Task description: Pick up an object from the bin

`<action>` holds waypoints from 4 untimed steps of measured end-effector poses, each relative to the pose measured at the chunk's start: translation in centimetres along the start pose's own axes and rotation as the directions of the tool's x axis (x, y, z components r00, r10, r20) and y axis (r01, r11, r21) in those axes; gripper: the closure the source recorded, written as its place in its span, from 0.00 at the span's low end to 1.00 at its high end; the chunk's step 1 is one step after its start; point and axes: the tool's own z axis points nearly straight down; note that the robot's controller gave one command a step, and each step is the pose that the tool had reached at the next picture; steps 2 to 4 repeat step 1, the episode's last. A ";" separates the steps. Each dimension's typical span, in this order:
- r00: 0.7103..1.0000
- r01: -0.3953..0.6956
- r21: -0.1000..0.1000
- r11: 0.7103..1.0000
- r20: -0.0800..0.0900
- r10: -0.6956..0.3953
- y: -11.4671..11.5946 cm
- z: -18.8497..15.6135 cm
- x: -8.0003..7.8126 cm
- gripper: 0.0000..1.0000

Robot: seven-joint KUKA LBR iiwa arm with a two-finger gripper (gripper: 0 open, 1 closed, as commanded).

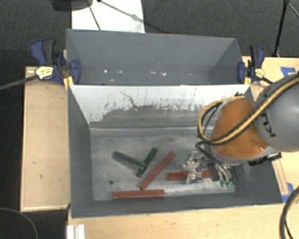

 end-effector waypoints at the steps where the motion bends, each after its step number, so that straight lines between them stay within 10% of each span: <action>1: 0.999 0.036 0.001 0.999 -0.003 -0.036 0.6 -12.8 0.2 1.00; 4: 0.999 0.036 0.001 0.999 -0.003 -0.036 0.6 -12.8 0.2 1.00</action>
Offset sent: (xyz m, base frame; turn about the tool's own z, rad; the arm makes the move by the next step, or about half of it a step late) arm 0.0000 0.0000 0.0000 0.0000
